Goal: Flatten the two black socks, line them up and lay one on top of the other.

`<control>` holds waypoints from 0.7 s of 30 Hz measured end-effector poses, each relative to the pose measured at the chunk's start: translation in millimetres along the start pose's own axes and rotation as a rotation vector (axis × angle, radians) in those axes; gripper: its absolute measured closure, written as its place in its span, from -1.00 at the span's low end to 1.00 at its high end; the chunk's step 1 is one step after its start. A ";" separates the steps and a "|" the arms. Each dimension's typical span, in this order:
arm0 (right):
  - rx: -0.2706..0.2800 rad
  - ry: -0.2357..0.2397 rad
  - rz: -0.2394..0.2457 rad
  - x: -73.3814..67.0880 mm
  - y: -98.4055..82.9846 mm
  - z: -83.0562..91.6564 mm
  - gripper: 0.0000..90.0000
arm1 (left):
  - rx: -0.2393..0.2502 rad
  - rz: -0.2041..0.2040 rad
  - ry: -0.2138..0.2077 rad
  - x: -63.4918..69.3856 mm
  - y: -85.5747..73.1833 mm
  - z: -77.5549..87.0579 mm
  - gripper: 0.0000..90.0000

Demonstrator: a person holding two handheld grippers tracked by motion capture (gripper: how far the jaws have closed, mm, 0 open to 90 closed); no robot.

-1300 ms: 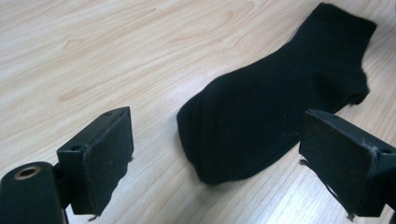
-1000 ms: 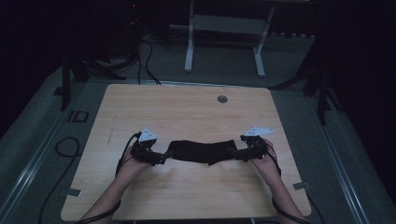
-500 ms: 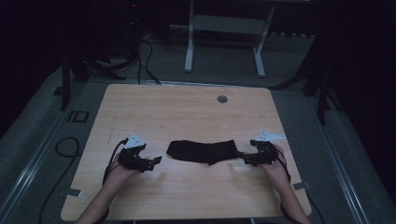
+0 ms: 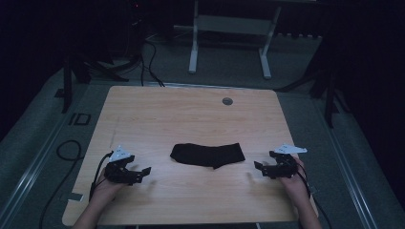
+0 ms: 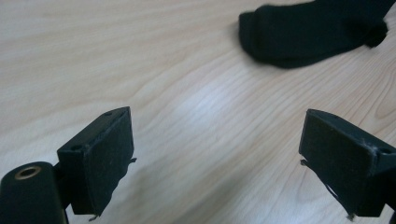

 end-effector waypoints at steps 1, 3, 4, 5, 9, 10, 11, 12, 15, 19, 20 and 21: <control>0.001 -0.002 -0.005 0.6 -2.0 2.3 -0.70 | -0.001 0.004 -0.002 -0.5 -2.1 1.4 -0.77; 0.003 -0.007 -0.018 1.6 -6.8 6.8 -0.70 | 0.003 0.007 0.003 -1.5 -6.4 4.7 -0.77; 0.003 -0.010 -0.025 2.0 -9.5 8.9 -0.70 | 0.002 0.011 0.003 -2.3 -8.5 6.3 -0.77; 0.005 -0.012 -0.032 2.6 -12.3 10.9 -0.70 | 0.005 0.013 0.005 -3.5 -10.6 7.5 -0.77; 0.011 -0.023 -0.052 4.3 -19.9 18.5 -0.70 | 0.010 0.025 0.021 -7.7 -16.2 10.7 -0.77; 0.011 -0.028 -0.054 4.6 -21.2 20.5 -0.70 | 0.011 0.027 0.021 -8.0 -16.6 11.4 -0.77; 0.011 -0.036 -0.054 5.0 -22.7 22.4 -0.70 | 0.012 0.028 0.021 -8.2 -17.0 12.3 -0.77; 0.014 -0.040 -0.061 5.5 -24.3 24.0 -0.70 | 0.011 0.028 0.018 -8.5 -17.5 12.9 -0.77; 0.020 -0.043 -0.078 7.4 -29.4 27.7 -0.70 | 0.010 0.029 0.020 -9.4 -19.6 14.5 -0.77; 0.044 -0.050 -0.097 9.7 -32.3 31.3 -0.70 | 0.020 0.036 0.027 -9.7 -21.5 16.6 -0.77; 0.047 -0.053 -0.097 9.7 -32.6 31.6 -0.70 | 0.023 0.035 0.027 -9.4 -22.1 16.9 -0.77; 0.049 -0.056 -0.095 9.6 -32.9 31.5 -0.70 | 0.024 0.032 0.025 -9.3 -22.6 17.2 -0.77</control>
Point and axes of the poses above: each handheld gripper's, and its own axes: z roughly backward along the jaws, y roughly out of its top, x roughly to its right, the point moved 1 cm from there along -z, roughly forward along the jaws, and after that the axes turned 11 degrees about y, right-handed, at the moved point
